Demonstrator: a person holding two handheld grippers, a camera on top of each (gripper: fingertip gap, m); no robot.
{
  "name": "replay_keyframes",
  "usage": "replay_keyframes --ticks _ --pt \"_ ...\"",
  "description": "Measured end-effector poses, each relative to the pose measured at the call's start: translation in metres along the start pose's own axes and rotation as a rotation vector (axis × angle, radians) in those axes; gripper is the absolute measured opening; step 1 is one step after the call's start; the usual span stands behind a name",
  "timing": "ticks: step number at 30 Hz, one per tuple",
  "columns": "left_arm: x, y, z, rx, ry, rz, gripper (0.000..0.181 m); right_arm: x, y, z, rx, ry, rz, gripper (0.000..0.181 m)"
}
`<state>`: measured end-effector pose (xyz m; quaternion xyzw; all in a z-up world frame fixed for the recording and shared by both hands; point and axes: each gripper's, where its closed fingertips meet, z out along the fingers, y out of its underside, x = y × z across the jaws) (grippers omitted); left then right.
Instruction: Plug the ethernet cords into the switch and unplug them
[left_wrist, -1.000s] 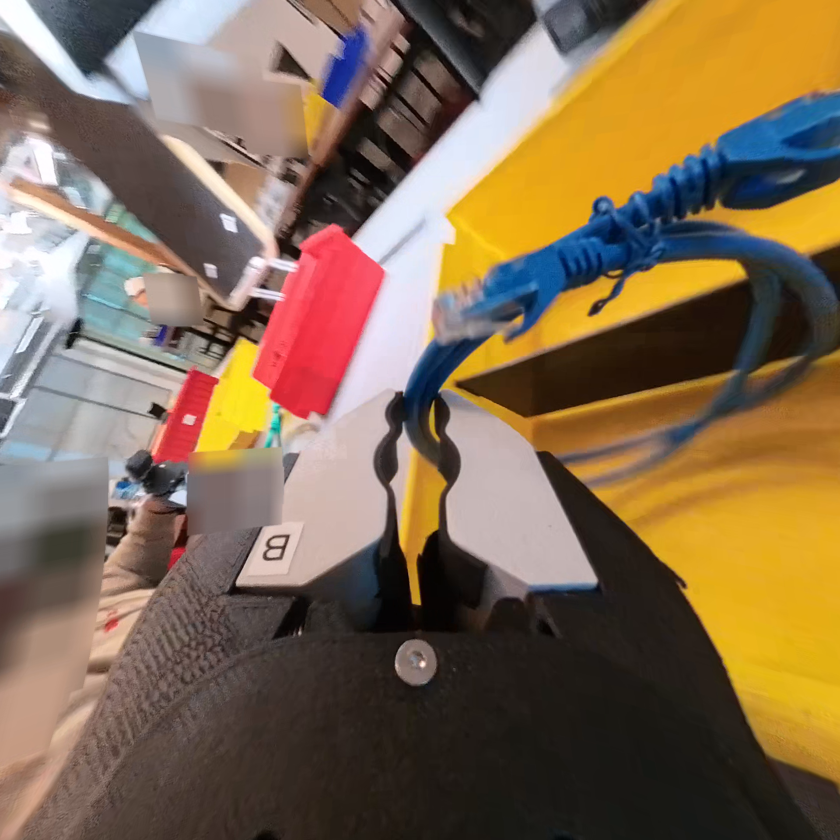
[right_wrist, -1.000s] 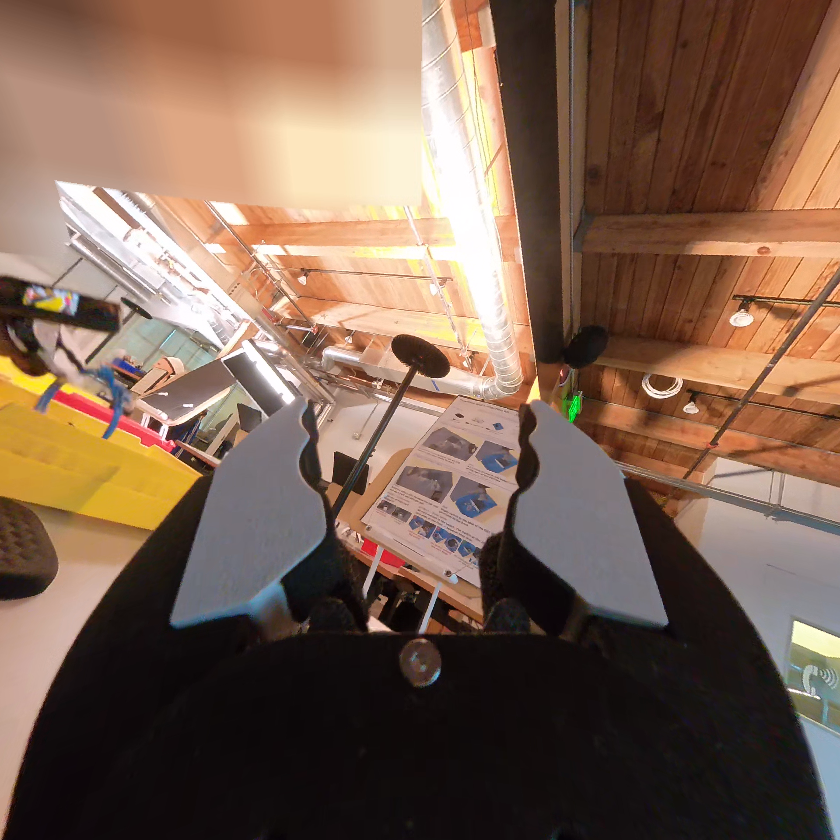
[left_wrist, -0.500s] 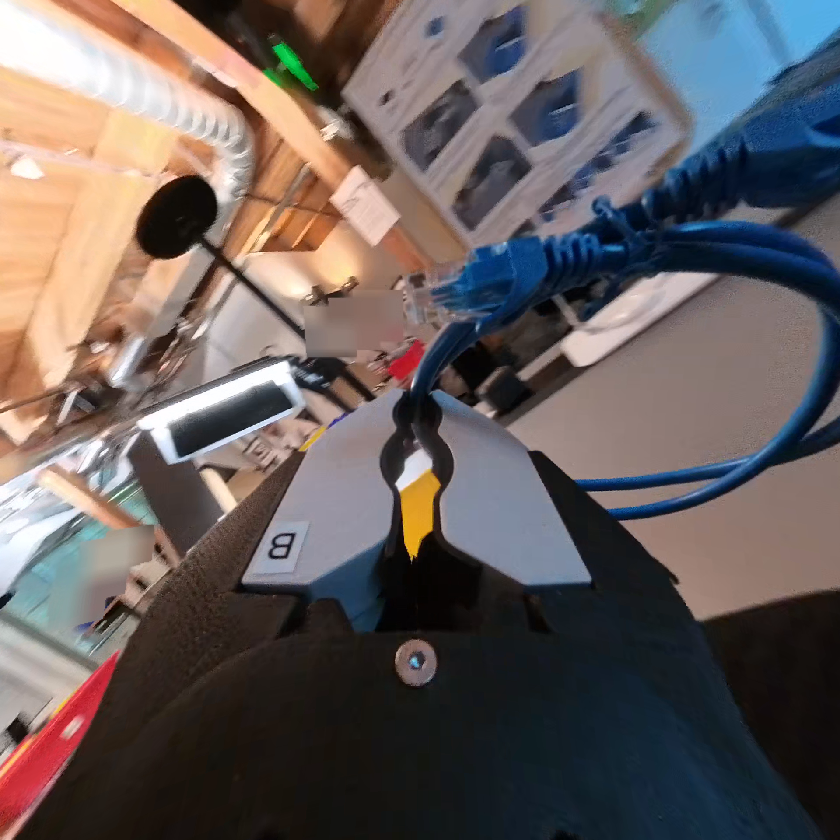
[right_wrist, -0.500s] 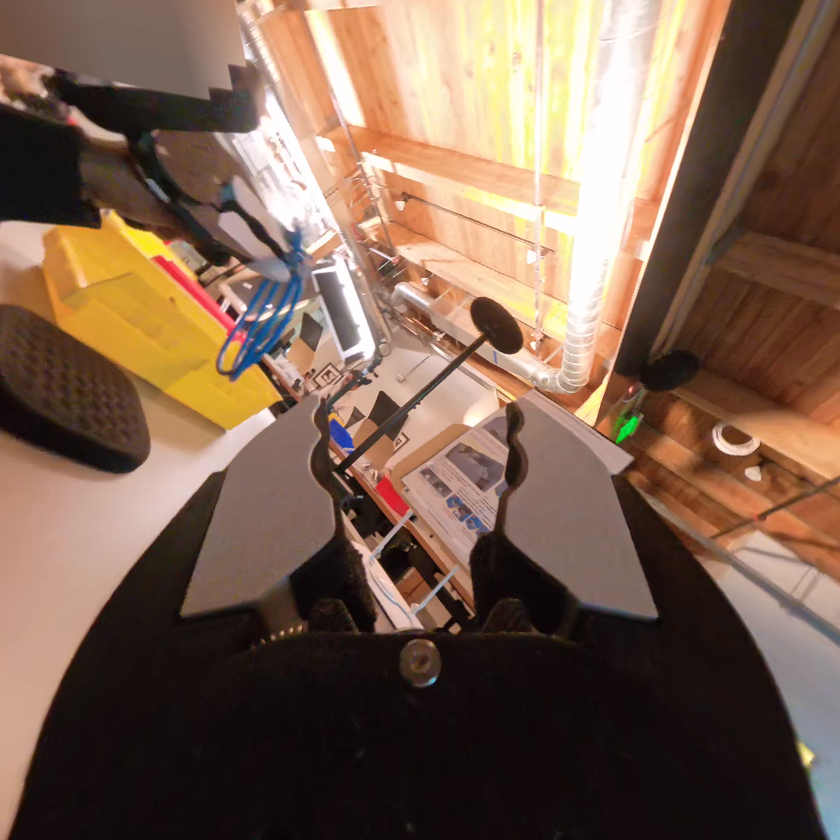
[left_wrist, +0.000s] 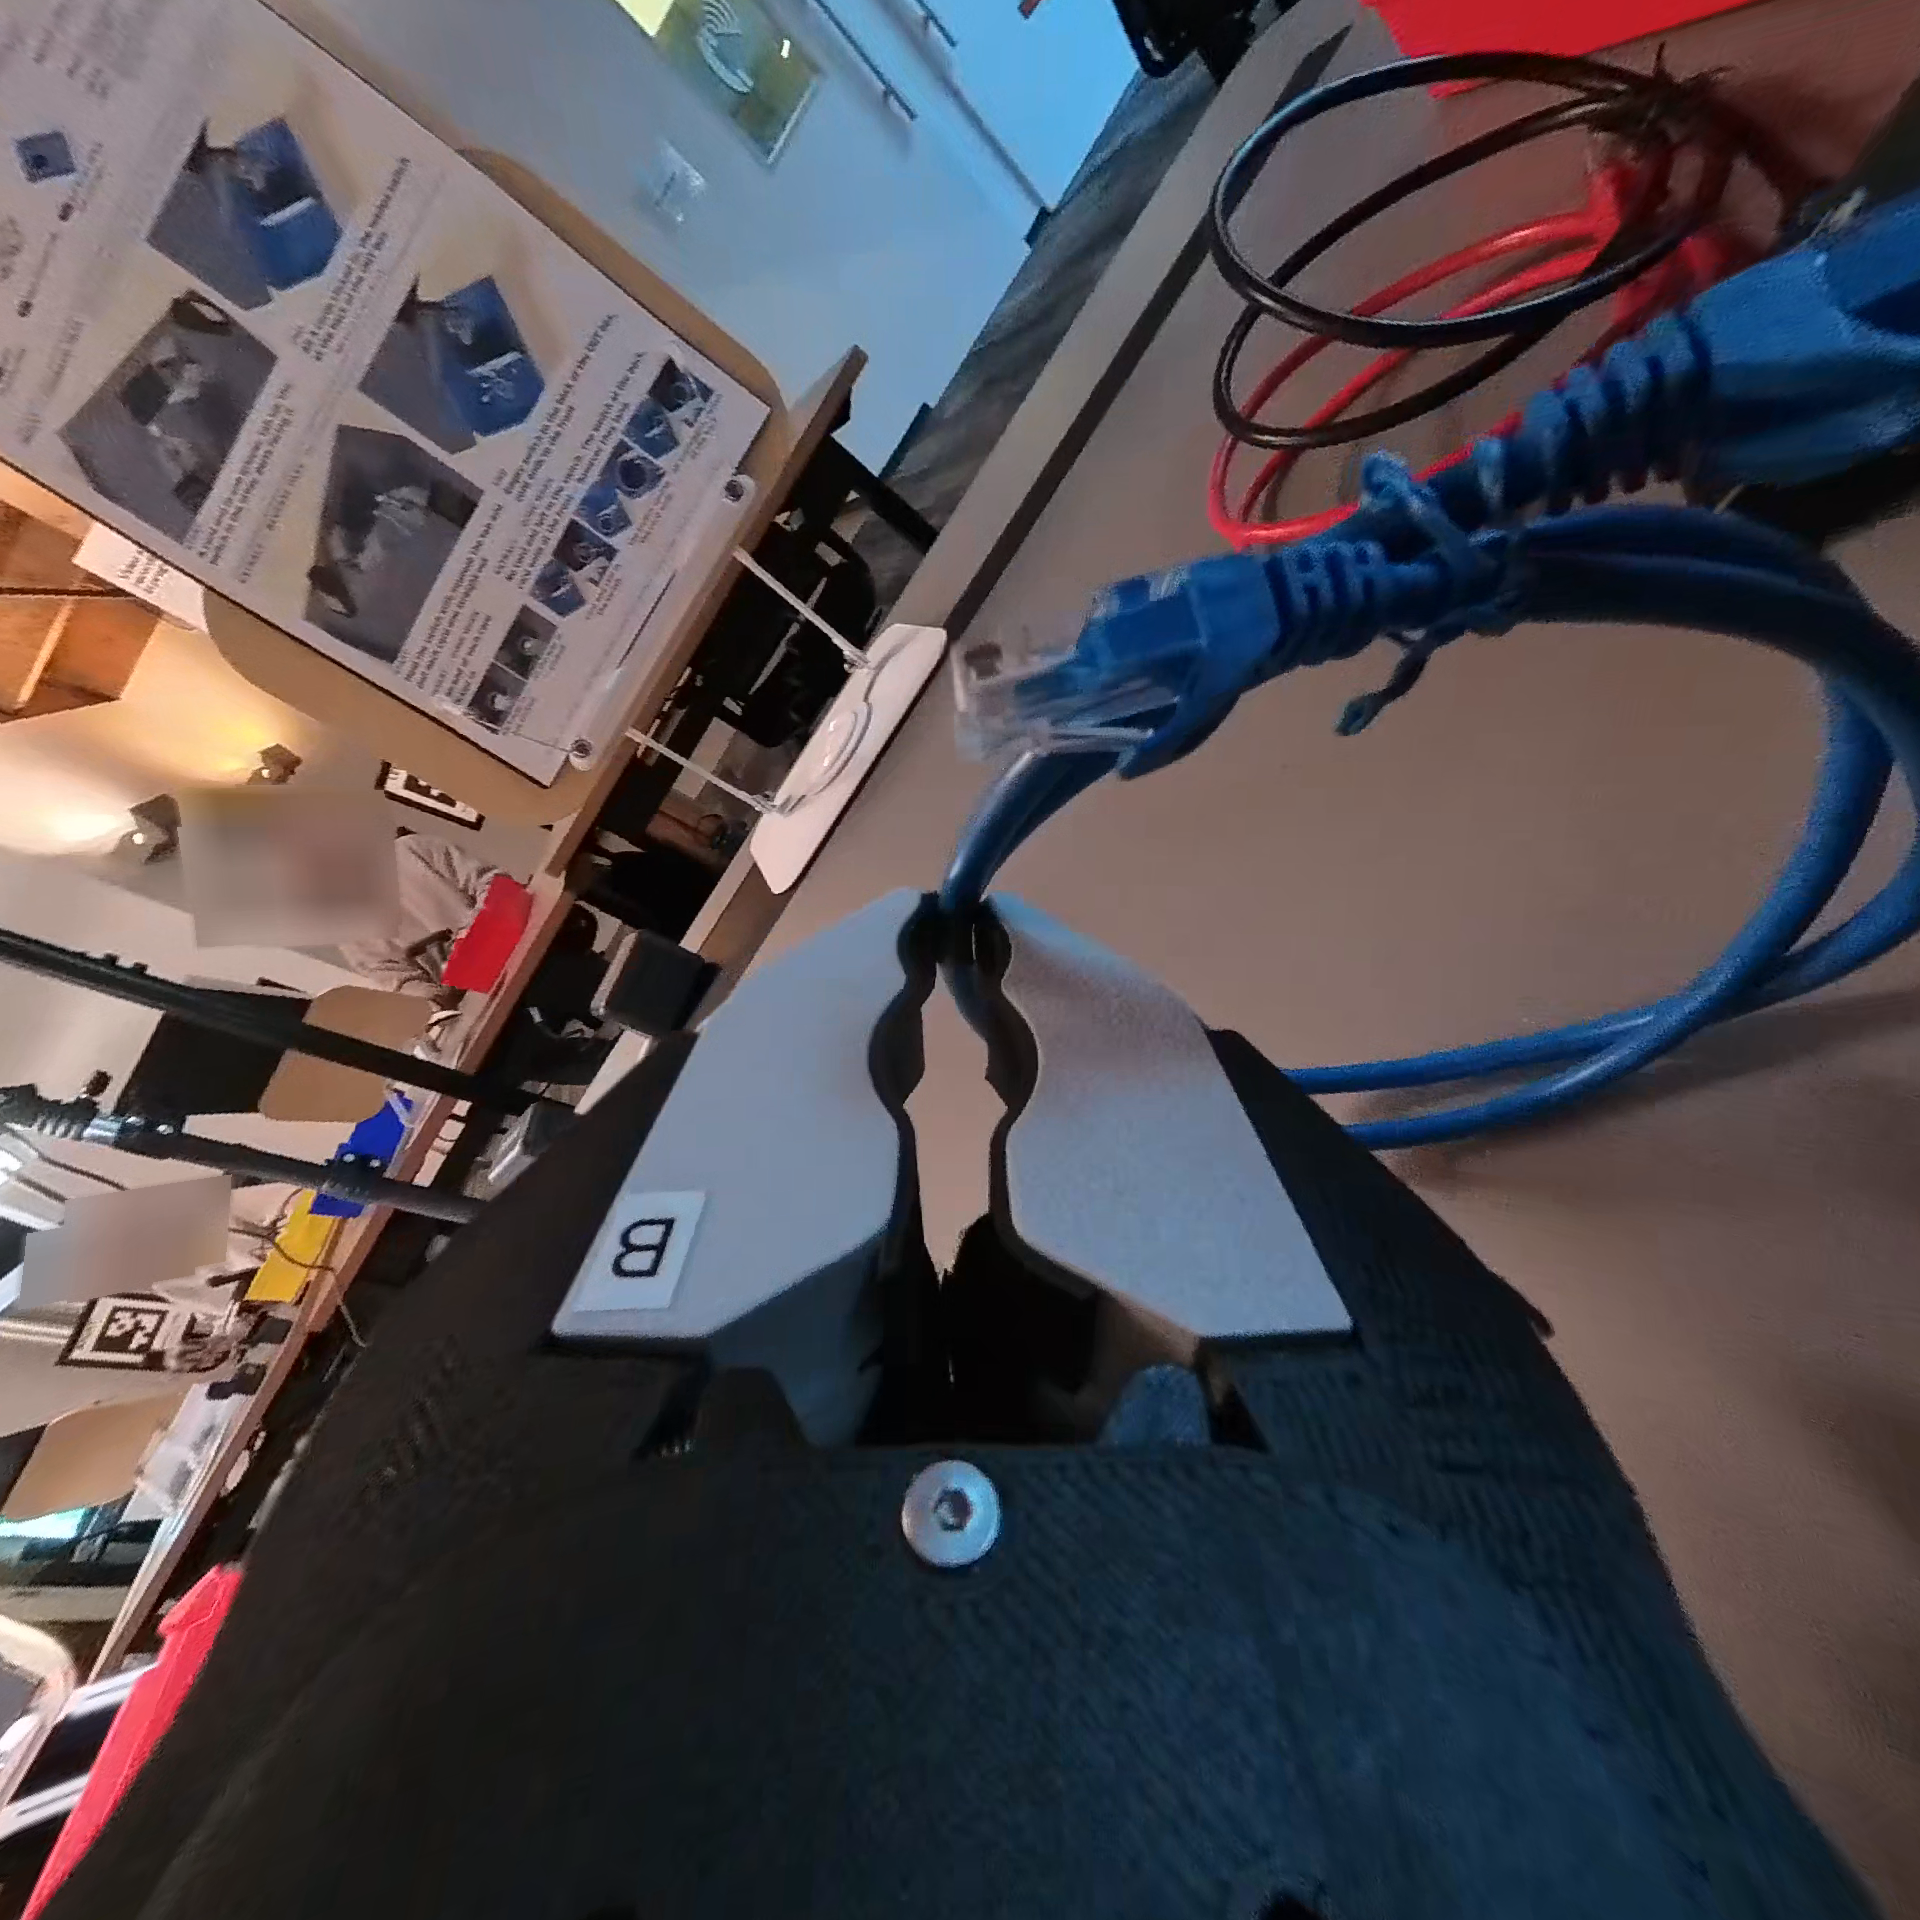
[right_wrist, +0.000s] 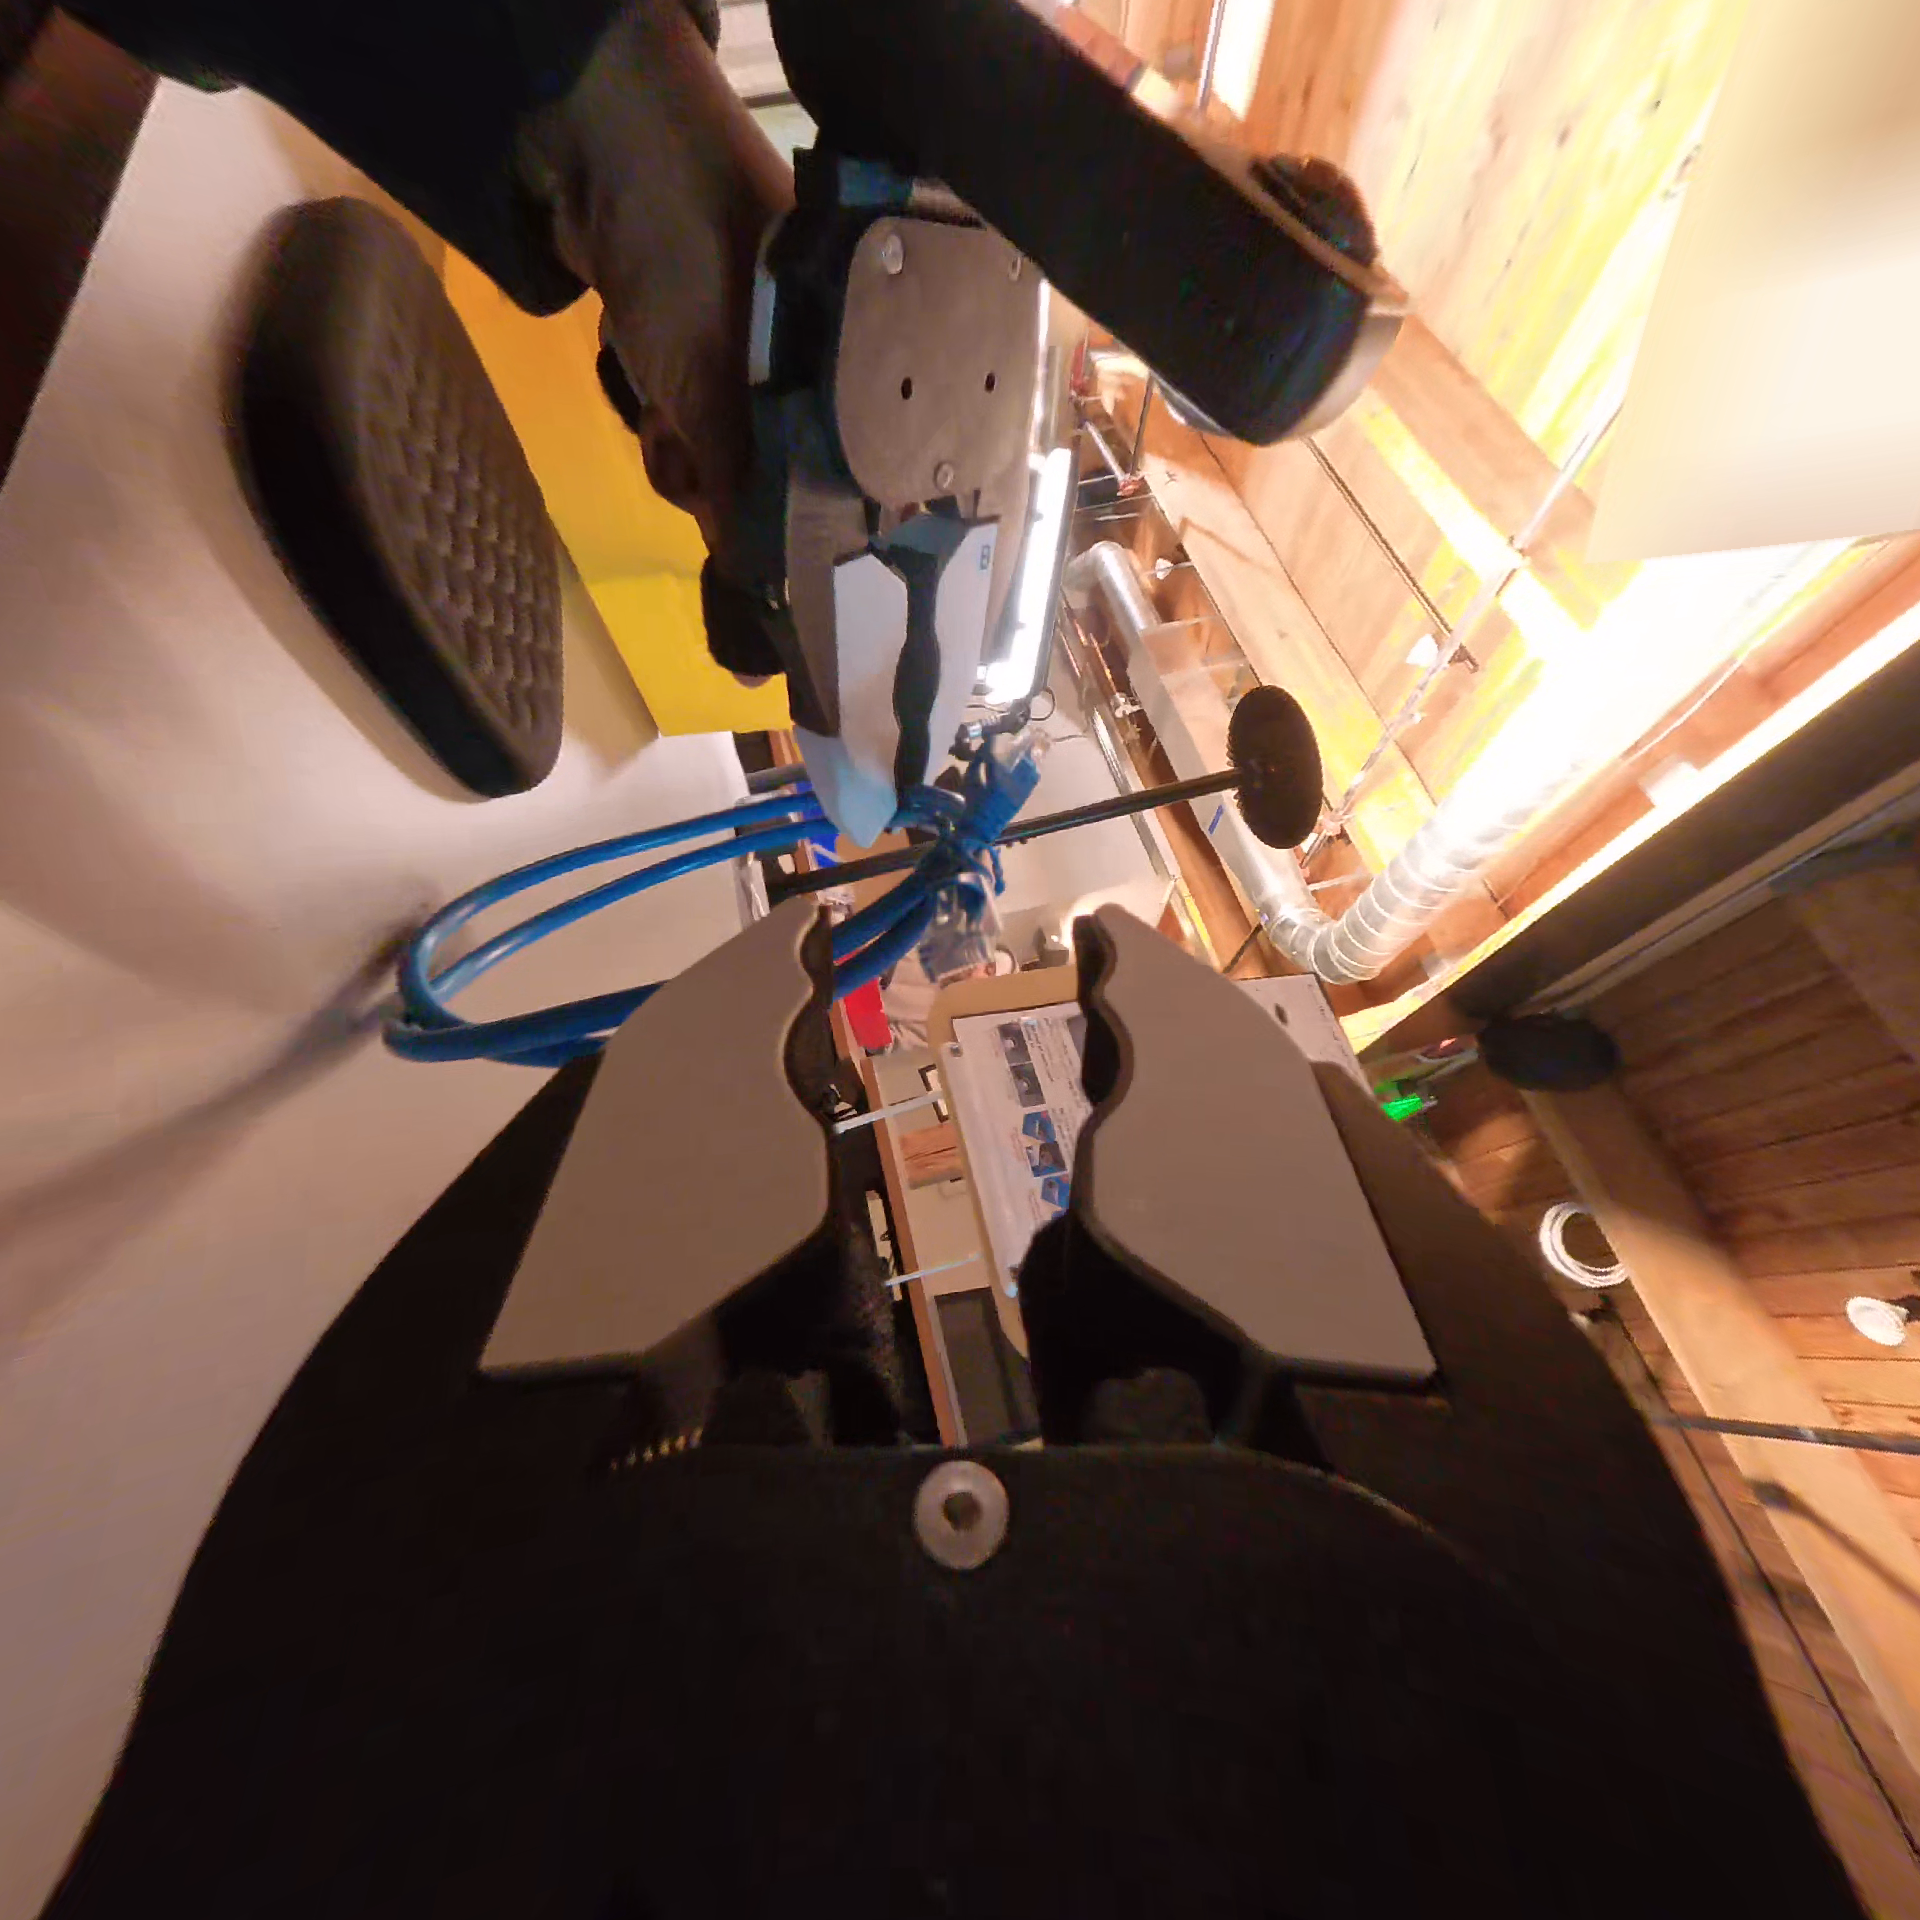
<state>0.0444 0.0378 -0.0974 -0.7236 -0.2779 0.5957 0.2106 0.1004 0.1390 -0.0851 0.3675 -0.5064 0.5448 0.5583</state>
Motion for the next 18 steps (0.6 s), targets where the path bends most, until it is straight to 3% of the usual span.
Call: replay_keyframes --ticks 5,8,14,18 --pt "0.004 0.000 0.000 -0.002 0.020 0.004 0.007 -0.003 0.003 0.001 -0.017 -0.016 -0.004 0.031" --pt "0.006 -0.001 -0.001 -0.007 0.027 0.023 0.006 -0.002 0.004 0.000 -0.024 -0.011 -0.016 0.014" --pt "0.011 -0.003 -0.003 -0.015 0.065 0.034 0.006 0.006 0.002 -0.001 -0.020 0.018 -0.079 0.020" --pt "0.012 -0.004 -0.004 -0.021 0.071 0.047 0.006 0.005 0.005 -0.002 -0.034 -0.017 -0.090 0.012"
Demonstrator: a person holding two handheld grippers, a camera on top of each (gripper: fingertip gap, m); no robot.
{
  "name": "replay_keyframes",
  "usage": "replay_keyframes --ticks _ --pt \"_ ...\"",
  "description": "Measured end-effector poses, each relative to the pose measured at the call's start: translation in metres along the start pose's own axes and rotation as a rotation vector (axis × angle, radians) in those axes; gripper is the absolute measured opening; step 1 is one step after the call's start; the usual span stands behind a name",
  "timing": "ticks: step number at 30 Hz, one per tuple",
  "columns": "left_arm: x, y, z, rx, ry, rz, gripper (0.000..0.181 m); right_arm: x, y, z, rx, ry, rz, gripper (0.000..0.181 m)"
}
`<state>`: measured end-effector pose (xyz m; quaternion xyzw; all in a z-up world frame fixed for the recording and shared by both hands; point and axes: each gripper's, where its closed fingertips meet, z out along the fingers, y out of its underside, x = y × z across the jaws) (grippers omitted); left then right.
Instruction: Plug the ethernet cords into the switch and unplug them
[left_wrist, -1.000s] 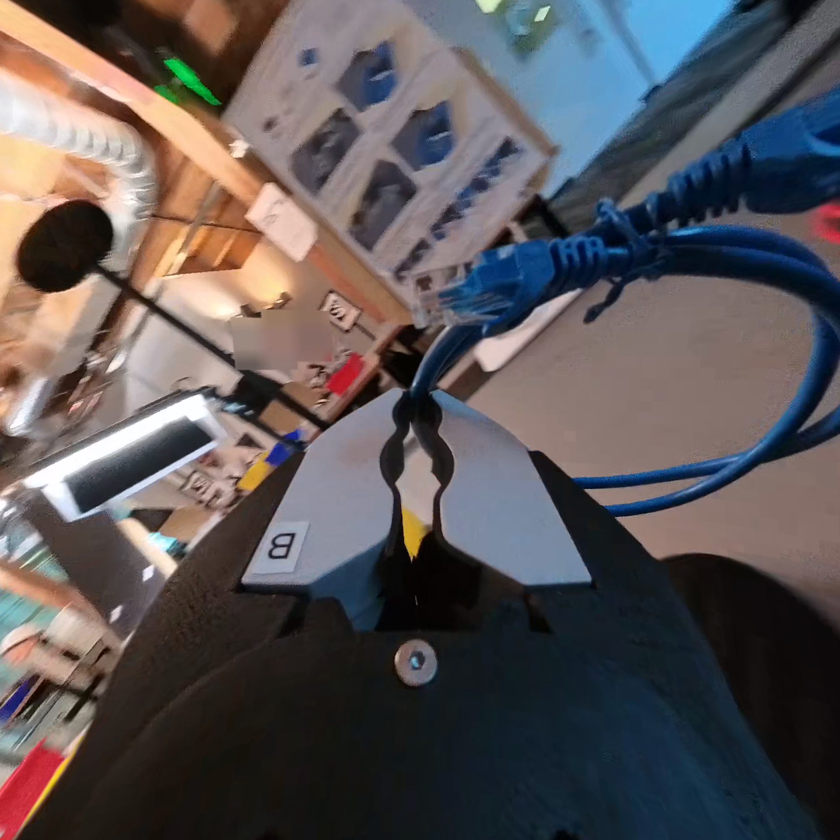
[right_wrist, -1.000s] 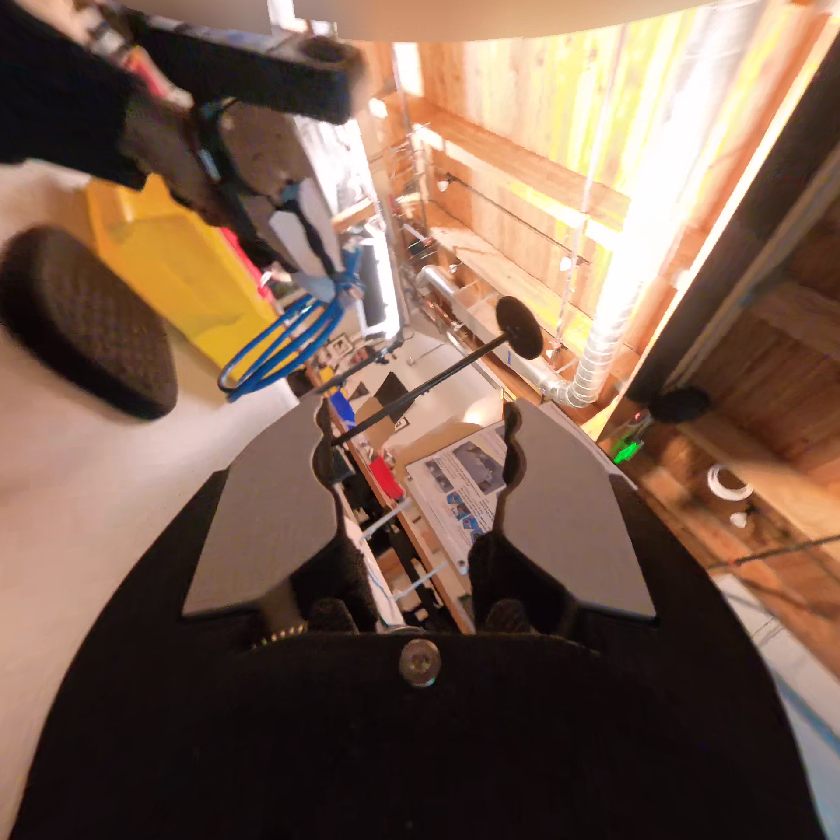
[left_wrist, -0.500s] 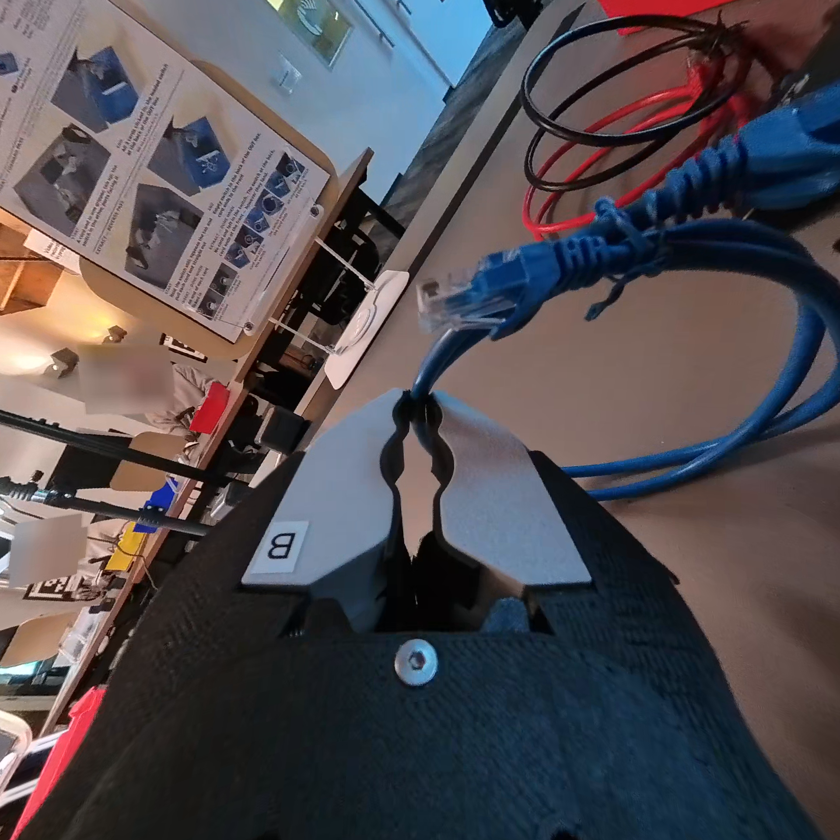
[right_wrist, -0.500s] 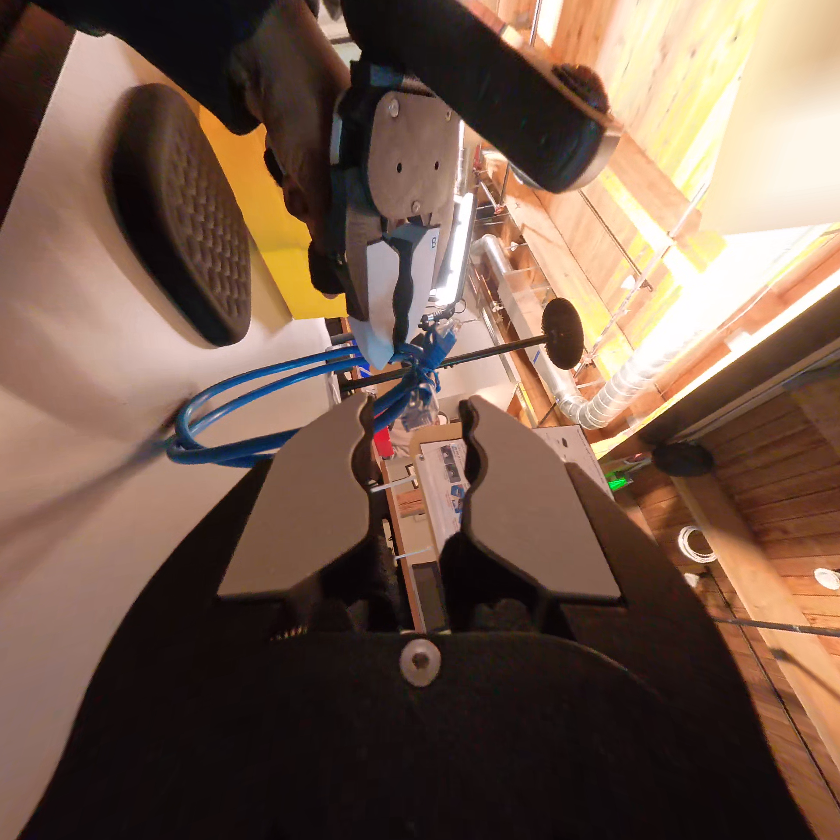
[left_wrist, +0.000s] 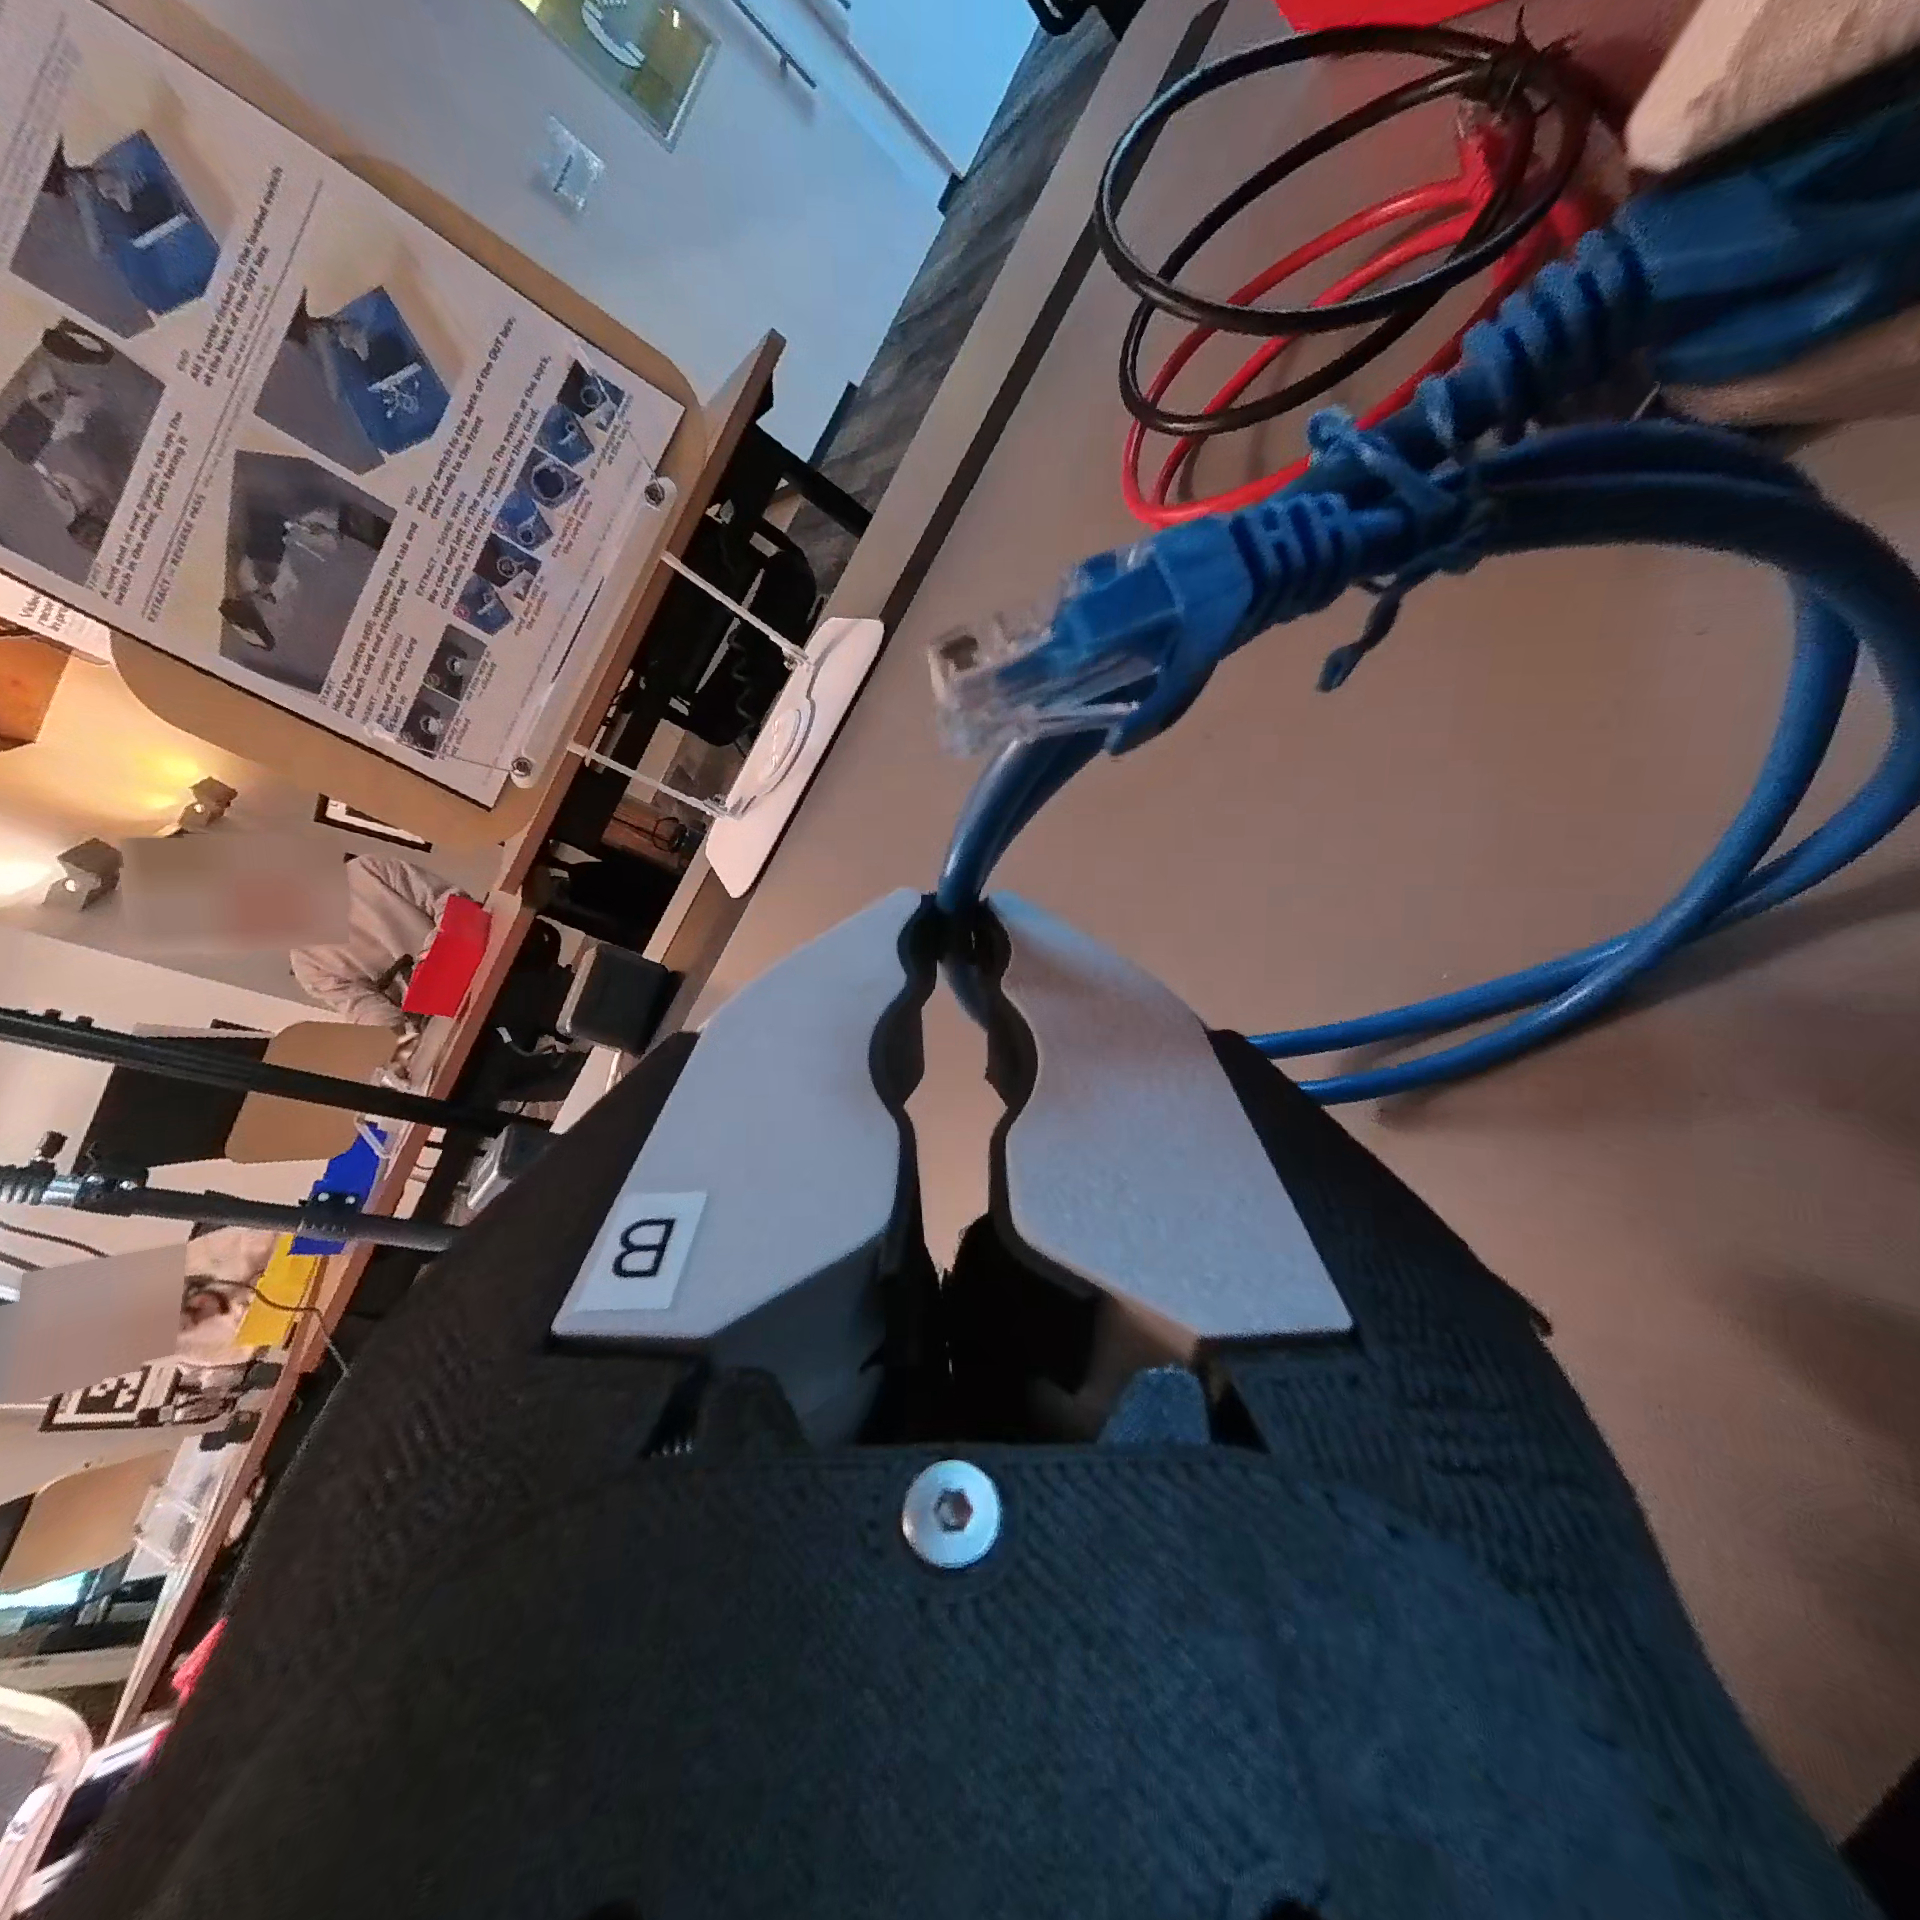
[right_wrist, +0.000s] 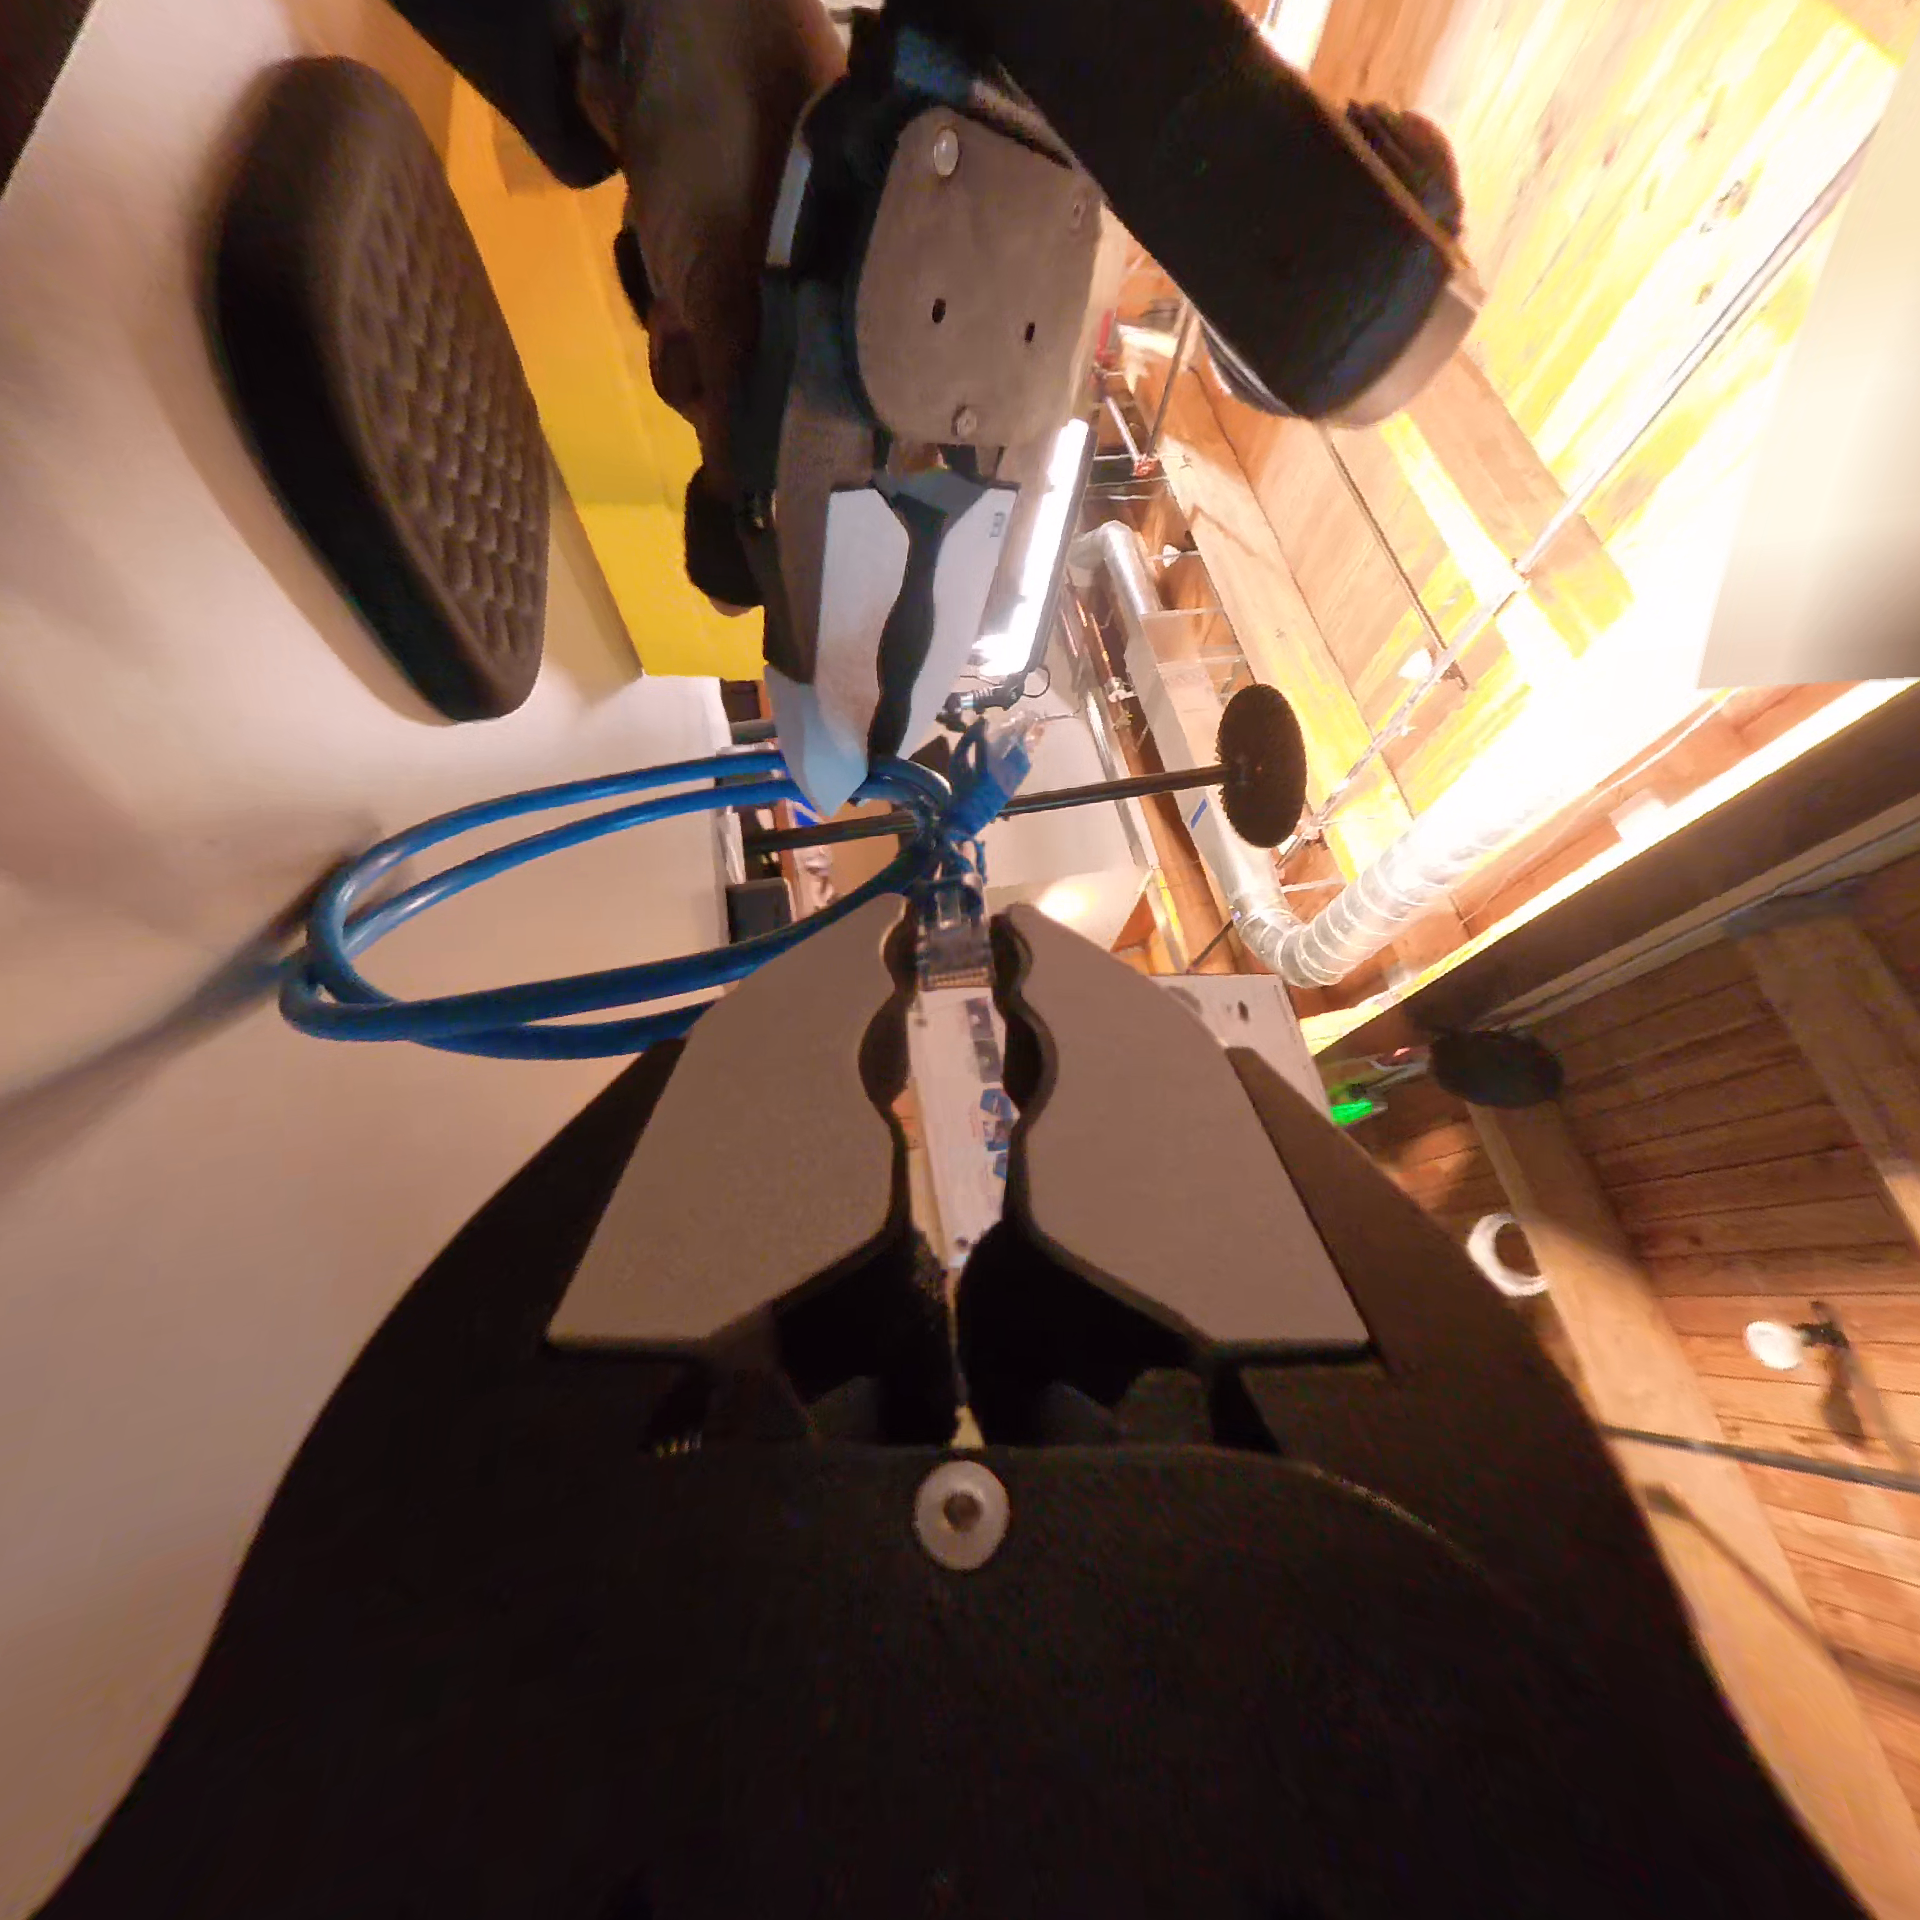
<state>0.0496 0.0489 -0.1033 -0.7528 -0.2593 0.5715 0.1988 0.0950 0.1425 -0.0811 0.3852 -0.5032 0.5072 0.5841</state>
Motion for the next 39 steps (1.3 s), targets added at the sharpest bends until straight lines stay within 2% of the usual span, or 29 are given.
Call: replay_keyframes --ticks 2,5,6,8,11,12,13,14,16,19,21,23,26,28,31,35,39 --pt "0.001 -0.003 0.000 0.037 0.020 -0.012 0.007 0.005 0.005 -0.001 -0.007 -0.001 0.134 0.012" --pt "0.001 -0.020 -0.014 0.250 0.179 -0.152 0.041 0.020 0.025 -0.006 0.013 0.029 0.484 0.012" --pt "-0.002 -0.027 -0.025 0.368 0.247 -0.203 0.048 0.028 0.030 -0.010 0.040 0.050 0.625 0.012" --pt "-0.023 -0.039 -0.053 0.694 0.324 -0.351 0.050 0.046 0.037 -0.016 0.140 0.097 0.935 0.012" --pt "-0.081 -0.026 -0.085 1.099 0.352 -0.808 0.043 0.067 0.041 -0.023 0.322 0.135 1.339 0.012" --pt "-0.092 -0.016 -0.083 1.146 0.372 -0.947 0.039 0.070 0.039 -0.023 0.386 0.124 1.453 0.012" --pt "-0.093 -0.010 -0.073 1.128 0.387 -1.030 0.038 0.072 0.035 -0.022 0.450 0.103 1.561 0.012" --pt "-0.083 -0.010 -0.062 1.083 0.410 -1.038 0.038 0.072 0.029 -0.019 0.507 0.074 1.660 0.011" --pt "-0.044 -0.028 -0.048 1.001 0.515 -0.942 0.039 0.063 0.015 -0.007 0.556 -0.018 1.815 0.011" --pt "0.013 -0.068 -0.054 0.996 0.699 -0.823 0.043 0.046 -0.005 0.007 0.586 -0.159 1.990 0.011" --pt "0.026 -0.083 -0.061 1.027 0.752 -0.828 0.043 0.036 -0.011 0.013 0.567 -0.206 2.035 0.012" --pt "0.026 -0.090 -0.070 1.092 0.816 -0.915 0.037 0.024 -0.014 0.017 0.512 -0.234 2.003 0.012" --pt "0.020 -0.089 -0.077 1.160 0.915 -1.031 0.019 0.020 -0.021 0.019 0.500 -0.270 1.984 0.012" --pt "0.017 -0.085 -0.080 1.173 0.956 -1.044 0.018 0.019 -0.021 0.018 0.492 -0.269 1.972 0.012" --pt "-0.009 -0.073 -0.083 1.220 0.918 -1.107 0.017 0.024 -0.013 0.014 0.475 -0.244 1.908 0.012" --pt "-0.033 -0.057 -0.089 1.250 0.847 -1.097 0.016 0.033 -0.008 0.007 0.447 -0.220 1.775 0.012" --pt "-0.027 -0.059 -0.097 1.281 0.859 -1.014 0.018 0.041 -0.012 0.004 0.510 -0.188 1.735 0.012"
